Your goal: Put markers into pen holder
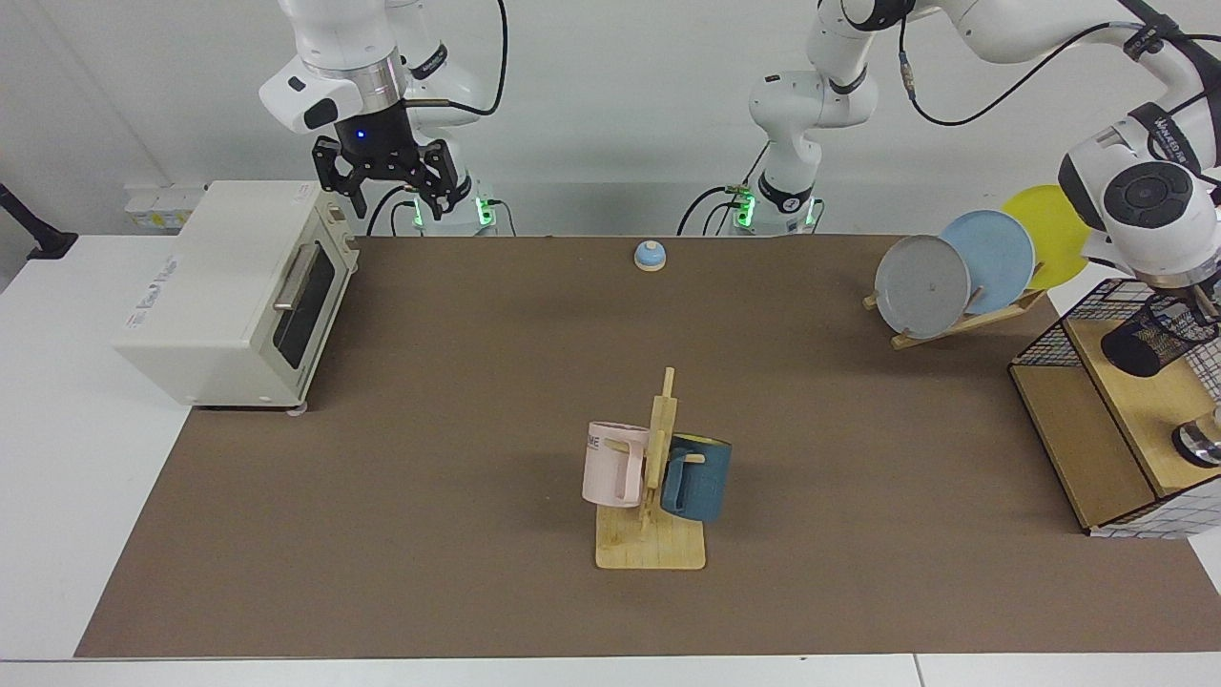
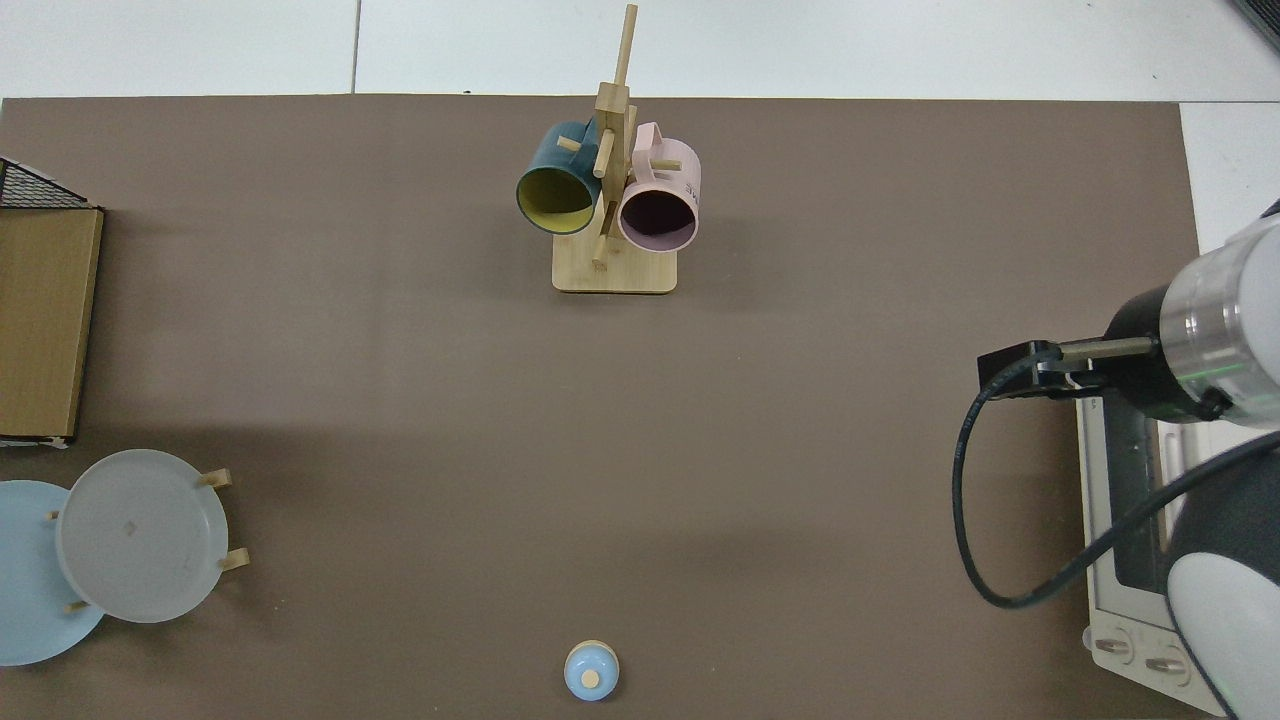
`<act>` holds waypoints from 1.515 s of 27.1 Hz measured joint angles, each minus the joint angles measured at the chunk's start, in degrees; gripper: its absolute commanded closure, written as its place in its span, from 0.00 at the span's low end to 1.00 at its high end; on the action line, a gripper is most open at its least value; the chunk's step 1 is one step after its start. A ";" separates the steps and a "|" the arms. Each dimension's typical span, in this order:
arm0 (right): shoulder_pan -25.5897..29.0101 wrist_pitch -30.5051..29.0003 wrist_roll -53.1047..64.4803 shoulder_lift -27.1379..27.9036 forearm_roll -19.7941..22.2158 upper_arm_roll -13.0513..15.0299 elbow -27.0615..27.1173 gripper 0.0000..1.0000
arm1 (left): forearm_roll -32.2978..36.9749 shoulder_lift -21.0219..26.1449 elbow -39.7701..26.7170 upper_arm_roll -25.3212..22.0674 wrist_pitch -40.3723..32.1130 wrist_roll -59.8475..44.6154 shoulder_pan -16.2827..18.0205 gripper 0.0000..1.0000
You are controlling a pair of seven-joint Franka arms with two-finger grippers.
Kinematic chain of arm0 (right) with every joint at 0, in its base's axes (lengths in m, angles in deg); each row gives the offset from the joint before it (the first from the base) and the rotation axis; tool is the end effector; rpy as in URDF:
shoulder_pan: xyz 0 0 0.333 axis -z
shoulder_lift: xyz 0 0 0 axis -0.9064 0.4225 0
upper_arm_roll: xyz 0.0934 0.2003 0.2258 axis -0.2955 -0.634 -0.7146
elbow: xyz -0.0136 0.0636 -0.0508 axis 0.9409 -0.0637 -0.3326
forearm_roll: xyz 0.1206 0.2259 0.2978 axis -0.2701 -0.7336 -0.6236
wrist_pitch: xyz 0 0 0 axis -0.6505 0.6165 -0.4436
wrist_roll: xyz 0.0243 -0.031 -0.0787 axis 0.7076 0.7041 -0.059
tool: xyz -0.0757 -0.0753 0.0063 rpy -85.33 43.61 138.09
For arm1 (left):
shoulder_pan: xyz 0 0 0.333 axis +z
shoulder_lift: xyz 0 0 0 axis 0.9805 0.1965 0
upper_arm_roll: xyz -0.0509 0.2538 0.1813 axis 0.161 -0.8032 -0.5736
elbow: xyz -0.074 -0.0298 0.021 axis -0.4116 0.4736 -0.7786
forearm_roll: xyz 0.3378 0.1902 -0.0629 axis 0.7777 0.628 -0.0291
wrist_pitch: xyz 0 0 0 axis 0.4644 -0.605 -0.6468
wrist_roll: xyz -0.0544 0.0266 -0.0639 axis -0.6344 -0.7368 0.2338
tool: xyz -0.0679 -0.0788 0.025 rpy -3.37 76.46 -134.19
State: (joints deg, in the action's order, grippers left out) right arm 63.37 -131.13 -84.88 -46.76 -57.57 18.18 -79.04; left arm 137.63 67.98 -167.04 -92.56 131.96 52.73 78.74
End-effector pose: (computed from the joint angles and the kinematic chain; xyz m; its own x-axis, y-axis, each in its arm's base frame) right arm 0.5188 0.1066 0.6616 0.9999 -0.0107 -0.0128 -0.0100 -0.9987 0.0491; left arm 0.5911 0.2504 0.4915 -0.1045 -0.6507 -0.7521 -0.9929 0.0255 0.1159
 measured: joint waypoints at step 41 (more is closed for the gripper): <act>0.00 0.00 0.00 0.00 0.00 0.00 0.00 0.00 | -1.81 0.25 1.48 -0.64 0.72 1.23 0.30 0.63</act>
State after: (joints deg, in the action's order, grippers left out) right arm 63.37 -131.13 -84.88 -46.76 -57.57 18.18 -79.04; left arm 135.82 68.23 -165.56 -93.20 132.68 53.96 79.04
